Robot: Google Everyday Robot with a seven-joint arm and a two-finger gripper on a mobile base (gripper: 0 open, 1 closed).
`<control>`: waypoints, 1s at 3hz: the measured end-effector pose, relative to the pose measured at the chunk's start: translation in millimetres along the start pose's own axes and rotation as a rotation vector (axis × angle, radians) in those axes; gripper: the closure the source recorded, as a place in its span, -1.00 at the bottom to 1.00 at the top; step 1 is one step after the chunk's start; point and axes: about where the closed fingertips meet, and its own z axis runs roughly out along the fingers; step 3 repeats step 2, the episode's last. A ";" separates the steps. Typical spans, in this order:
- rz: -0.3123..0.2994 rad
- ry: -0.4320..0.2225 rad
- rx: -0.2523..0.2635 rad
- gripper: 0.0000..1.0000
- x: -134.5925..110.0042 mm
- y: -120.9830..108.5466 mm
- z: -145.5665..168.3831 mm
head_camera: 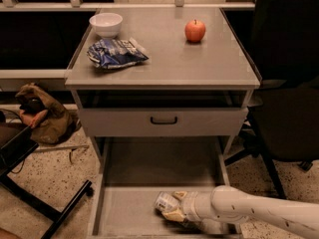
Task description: Place blue plastic bottle into middle drawer
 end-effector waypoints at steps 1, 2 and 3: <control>0.000 0.000 0.000 -1.00 0.0 0.0 0.0; 0.000 0.000 0.000 -1.00 0.0 0.1 0.1; 0.000 0.000 0.000 -1.00 0.0 0.1 0.1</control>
Offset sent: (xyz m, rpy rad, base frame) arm 0.0000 0.0000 0.0000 0.0000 0.0000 0.0000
